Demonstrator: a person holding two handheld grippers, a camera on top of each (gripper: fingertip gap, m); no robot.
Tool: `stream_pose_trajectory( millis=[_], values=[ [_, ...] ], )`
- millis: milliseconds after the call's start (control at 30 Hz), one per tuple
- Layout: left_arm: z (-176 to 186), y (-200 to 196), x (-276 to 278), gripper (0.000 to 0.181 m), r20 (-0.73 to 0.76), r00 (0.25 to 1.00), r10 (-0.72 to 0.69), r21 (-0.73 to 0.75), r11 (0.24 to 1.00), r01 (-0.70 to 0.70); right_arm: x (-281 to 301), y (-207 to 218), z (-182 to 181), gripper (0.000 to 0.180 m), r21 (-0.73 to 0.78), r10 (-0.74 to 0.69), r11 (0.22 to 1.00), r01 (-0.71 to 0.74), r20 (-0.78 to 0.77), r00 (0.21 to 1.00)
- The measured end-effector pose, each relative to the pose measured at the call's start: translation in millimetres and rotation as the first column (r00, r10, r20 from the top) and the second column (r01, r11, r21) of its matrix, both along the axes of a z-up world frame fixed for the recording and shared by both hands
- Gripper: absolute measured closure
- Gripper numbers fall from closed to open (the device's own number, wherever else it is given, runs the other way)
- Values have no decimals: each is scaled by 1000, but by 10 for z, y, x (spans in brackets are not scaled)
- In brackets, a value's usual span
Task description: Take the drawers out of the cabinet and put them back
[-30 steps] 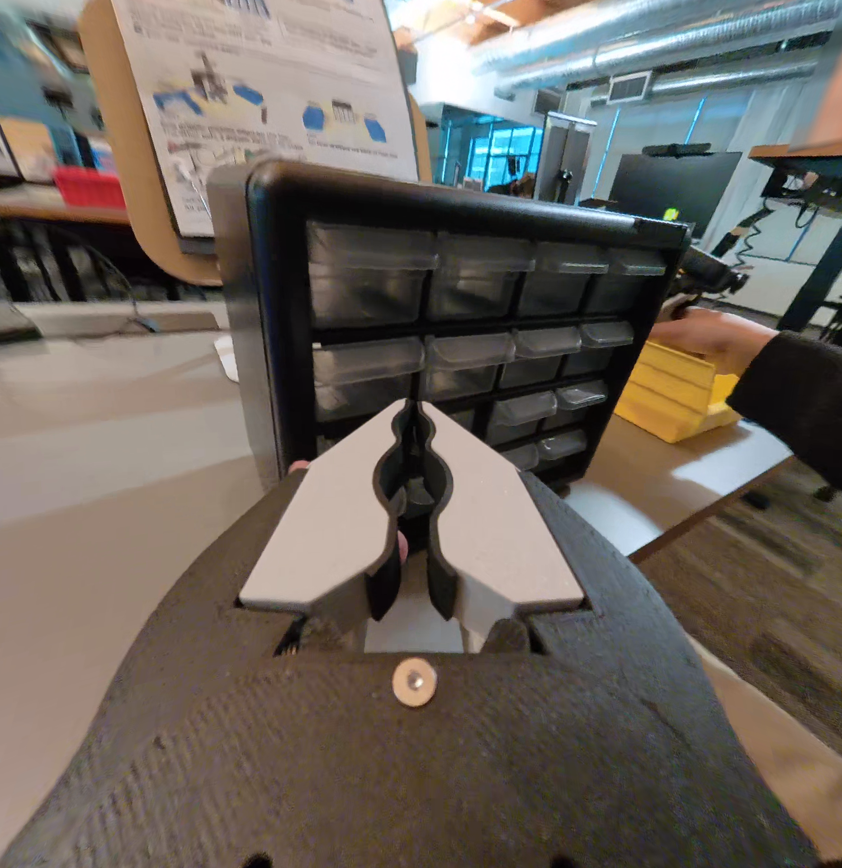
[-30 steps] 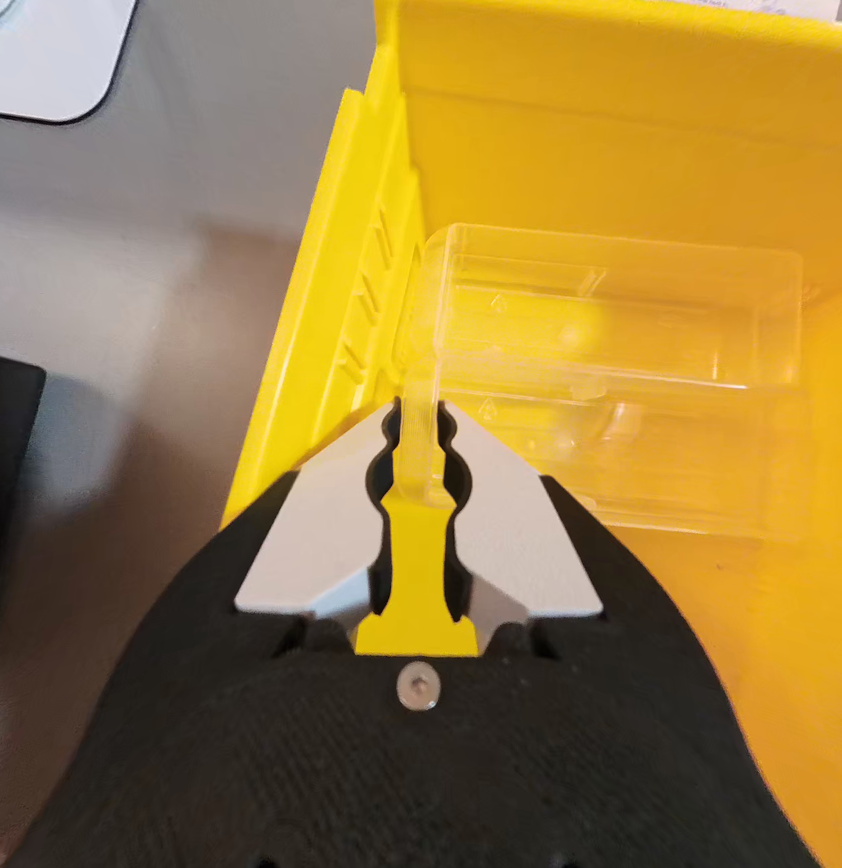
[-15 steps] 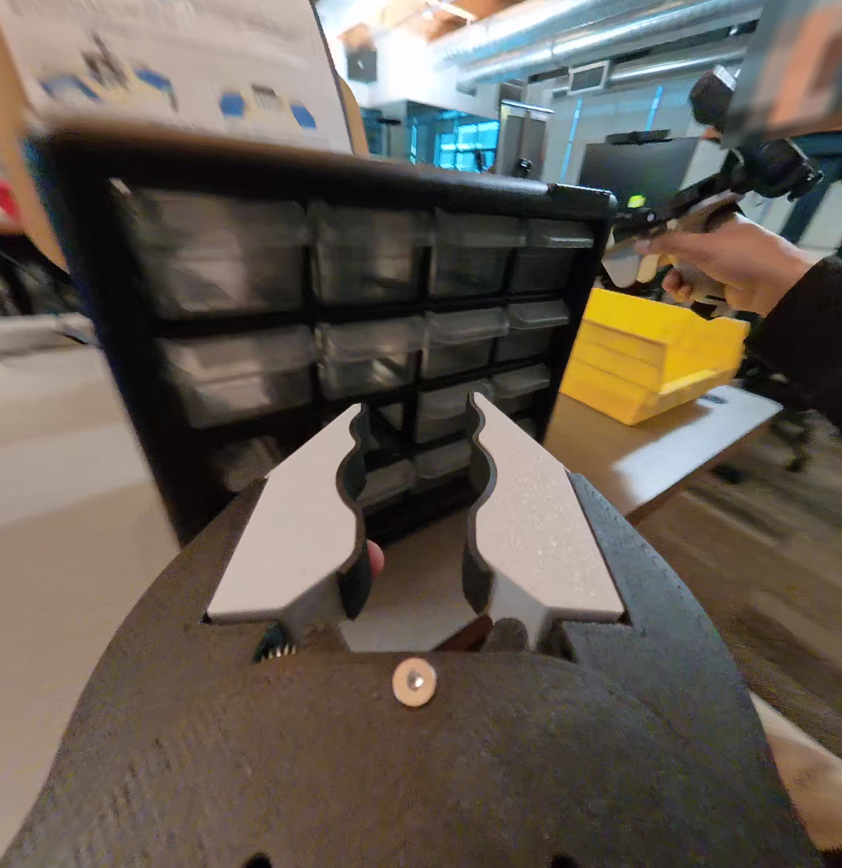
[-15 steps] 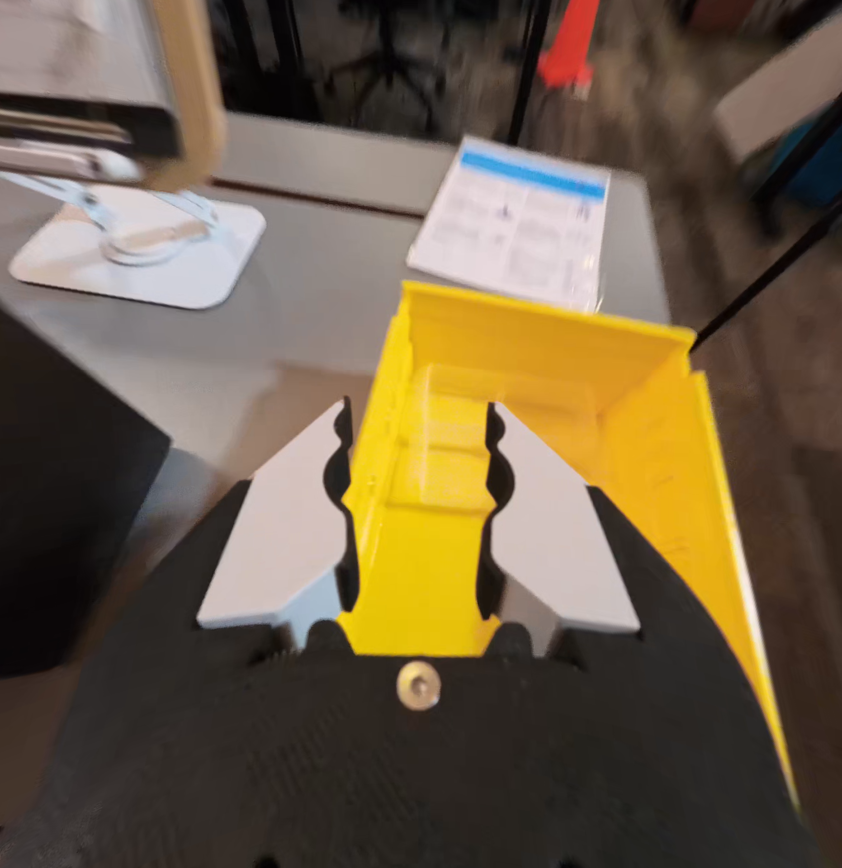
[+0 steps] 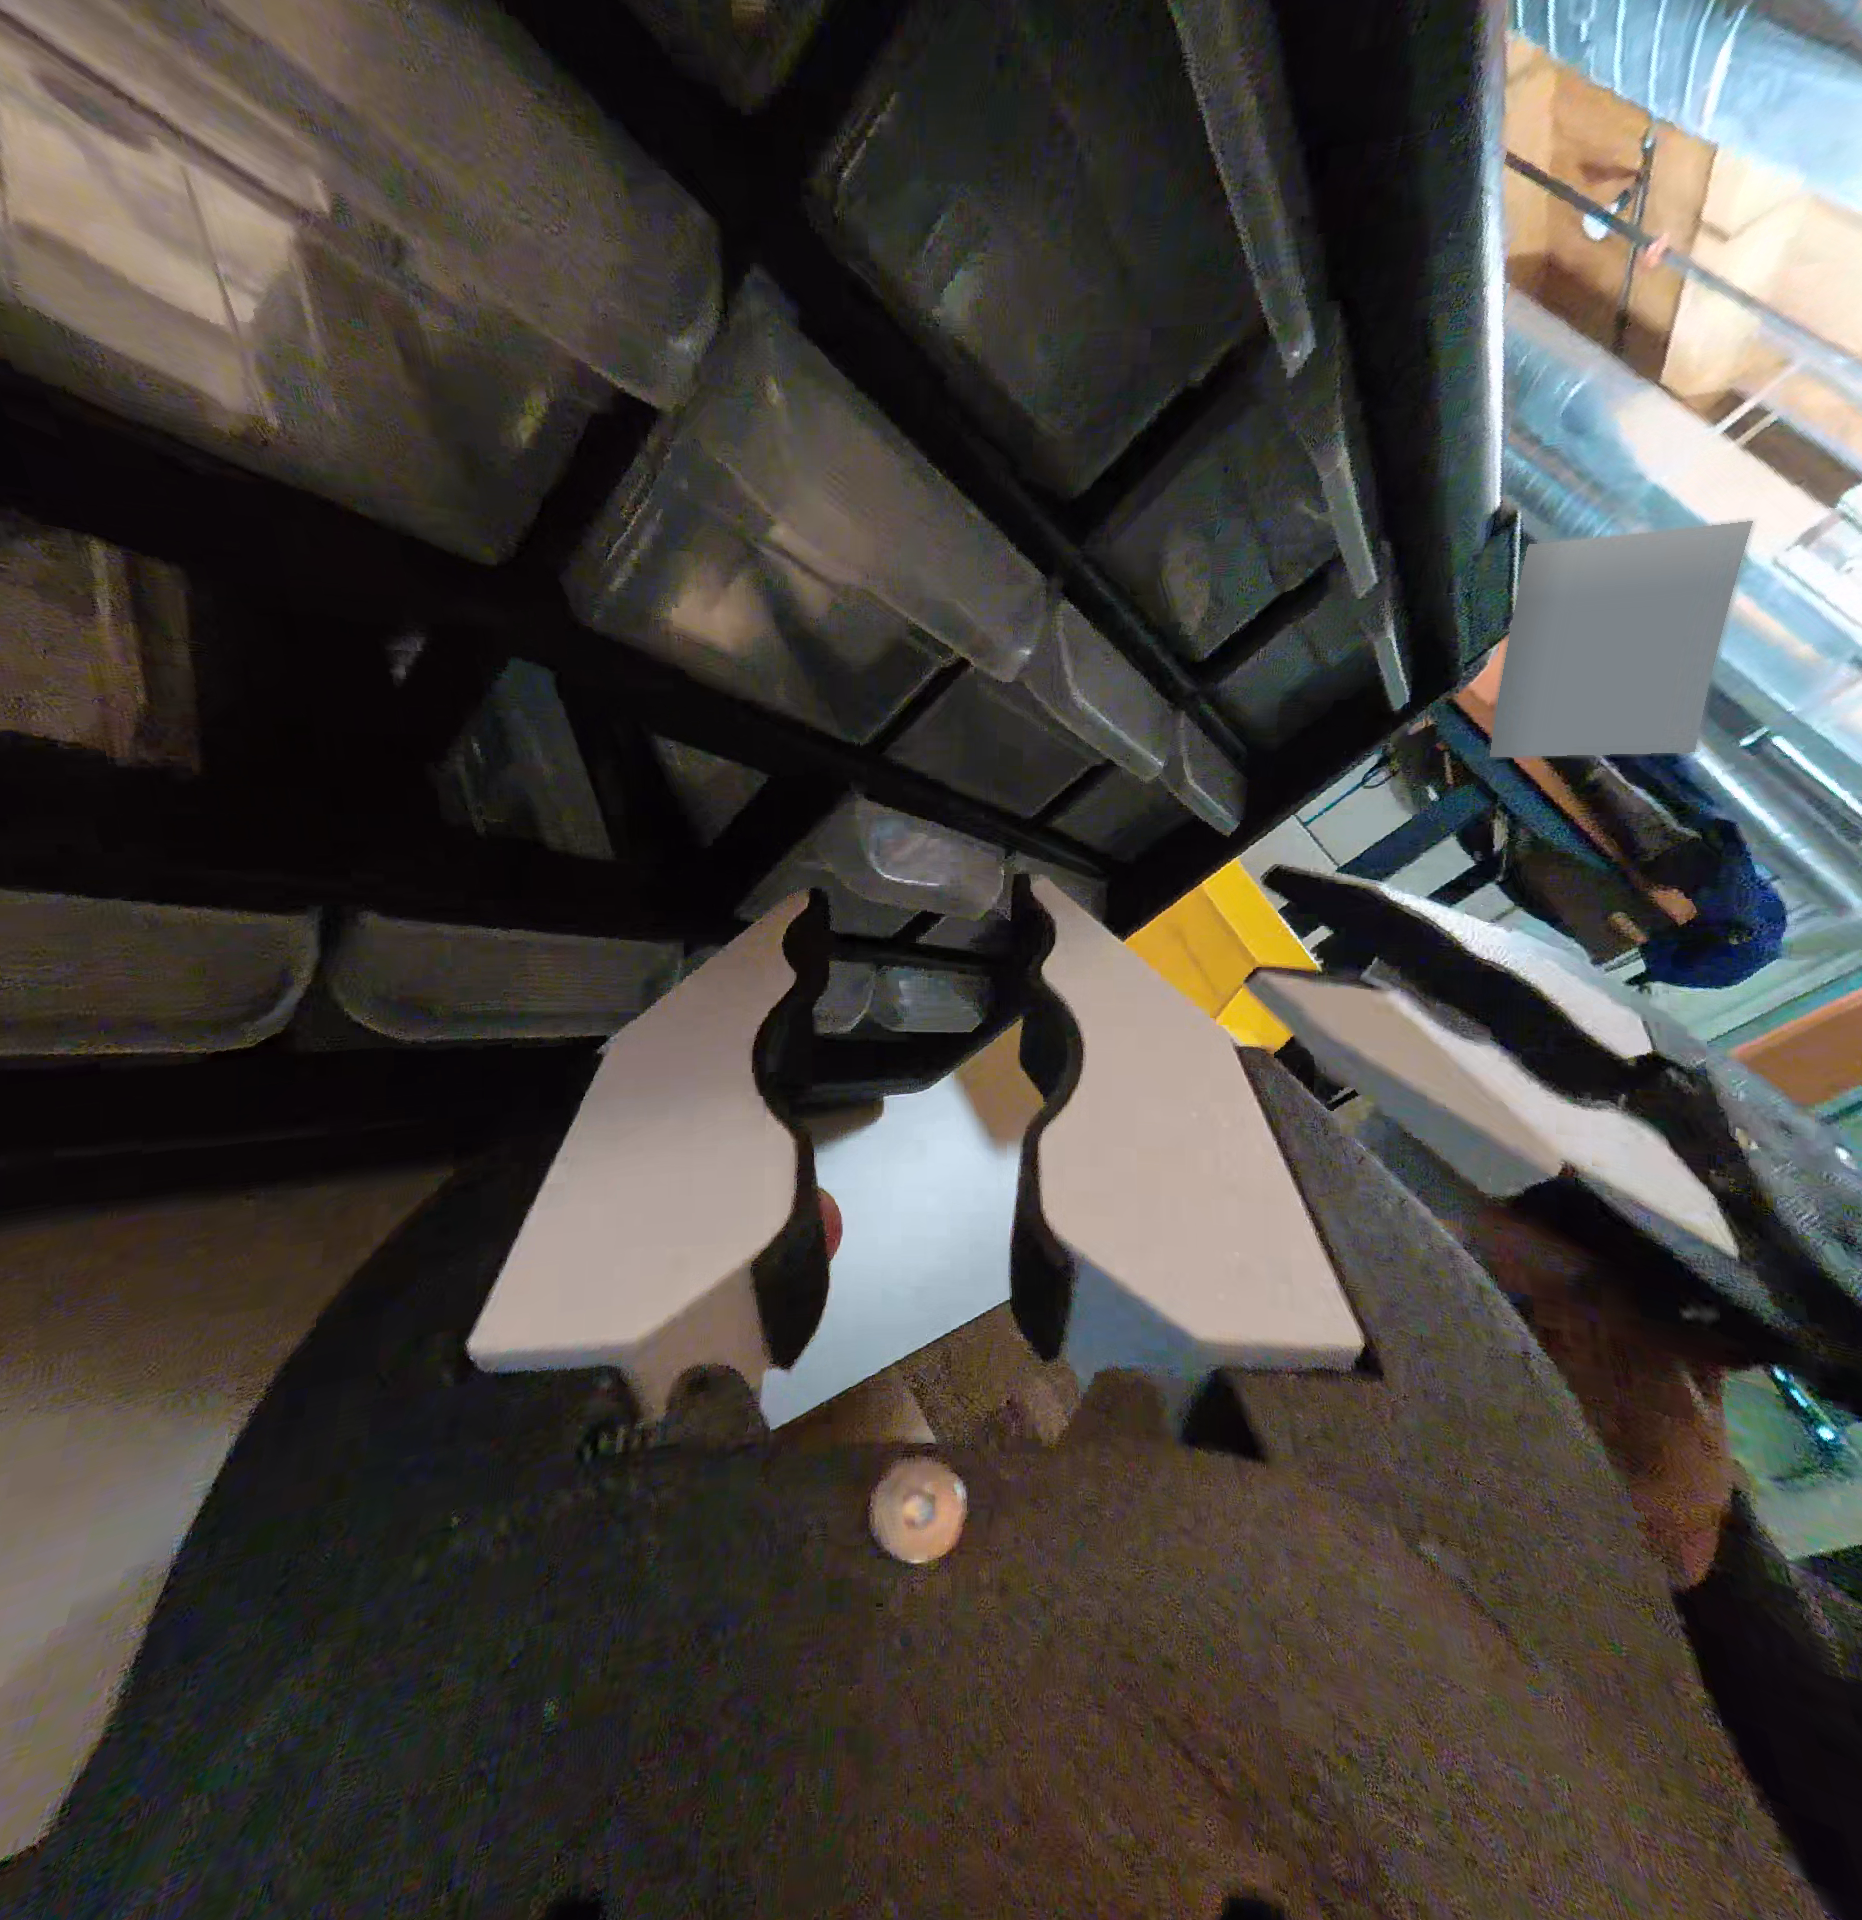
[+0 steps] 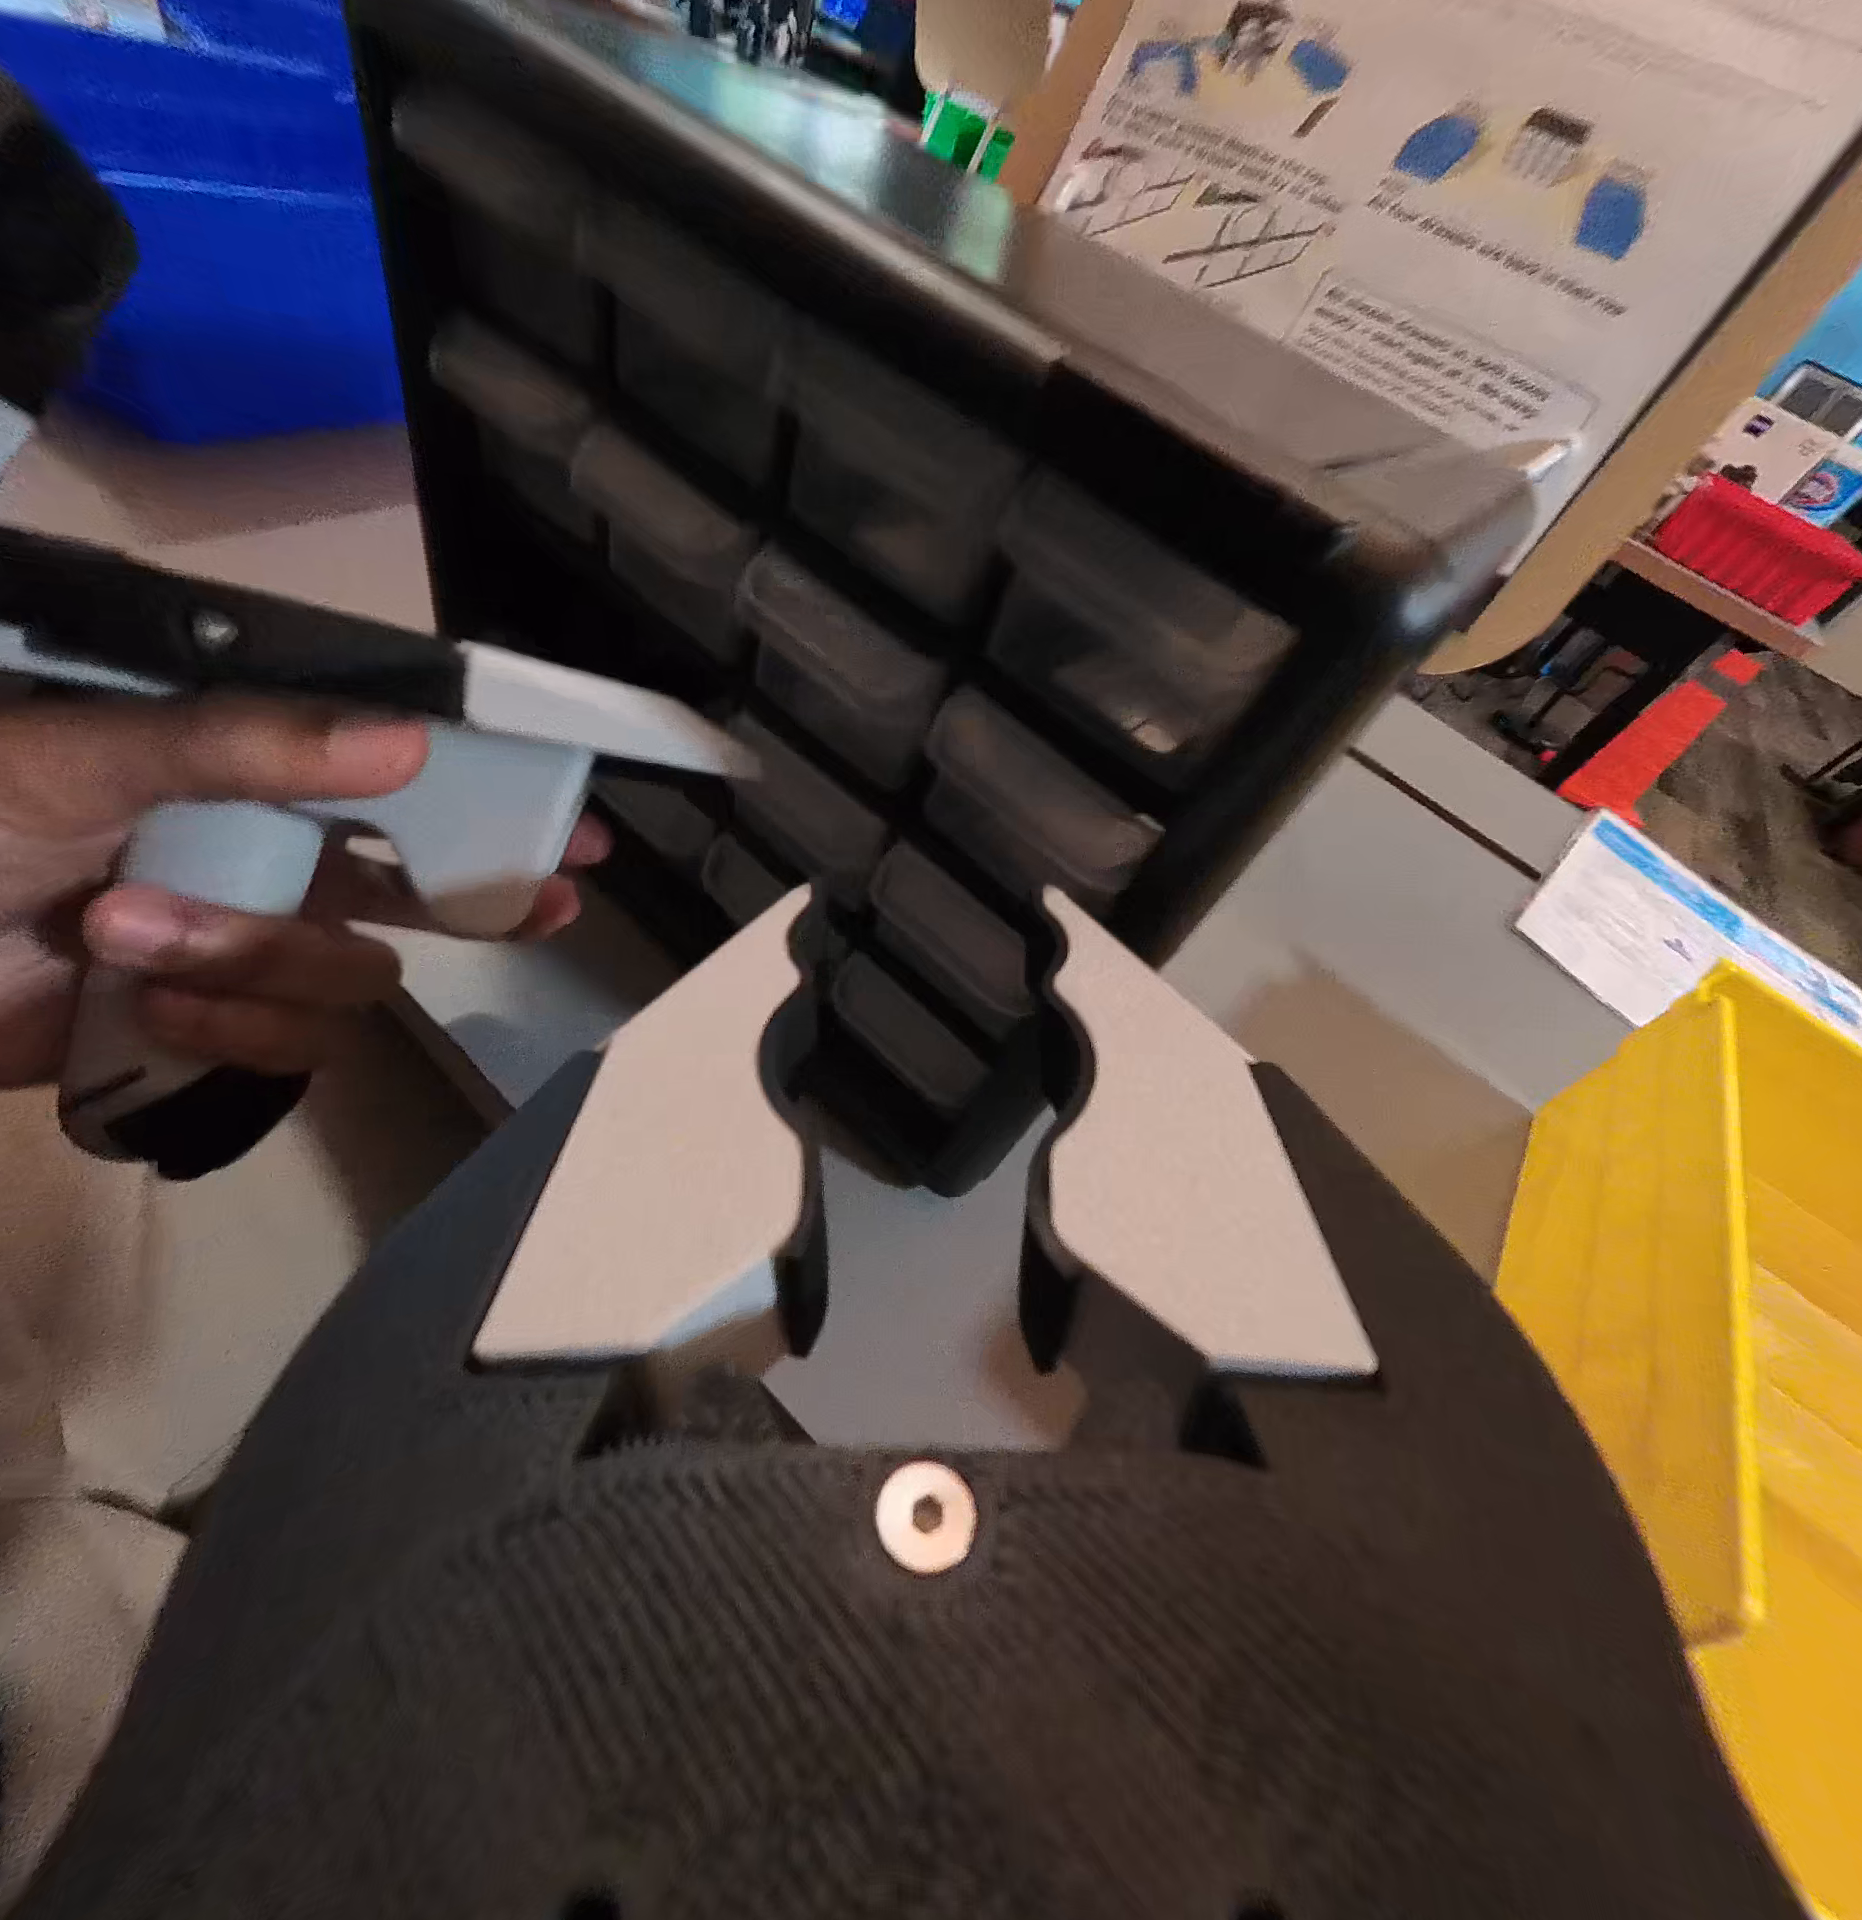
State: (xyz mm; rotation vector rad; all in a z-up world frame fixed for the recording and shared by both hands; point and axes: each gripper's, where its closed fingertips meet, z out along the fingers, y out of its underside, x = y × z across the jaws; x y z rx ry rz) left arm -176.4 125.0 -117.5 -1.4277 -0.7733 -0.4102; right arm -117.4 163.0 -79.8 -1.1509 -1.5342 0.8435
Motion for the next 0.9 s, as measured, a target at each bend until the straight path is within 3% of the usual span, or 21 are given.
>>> stream_pose_trajectory(
  millis=[200, 500, 667, 767, 900],
  values=[
    [-26, 36, -77, 173, 180, 982, -59, 108, 993, 40, -62, -213, -155, 144, 0, 64, 998, -64, 38, 997],
    [-14, -156, 190, 178, 335, 920, -203, 177, 973, 150, -93, -513, -266, 152, 69, 171, 981, -182, 149, 974],
    [-21, -322, 344, 177, 326, 909, -261, 165, 962, 217, -103, -692, -276, 148, 125, 209, 962, -242, 231, 950],
    [-100, -410, 476, 173, 295, 893, -341, 108, 940, 323, -136, -669, -350, 153, 257, 178, 929, -268, 326, 929],
    [-106, -601, 624, 141, 238, 832, -501, 47, 861, 506, -161, -678, -494, 154, 374, 136, 869, -324, 449, 883]
  ],
)
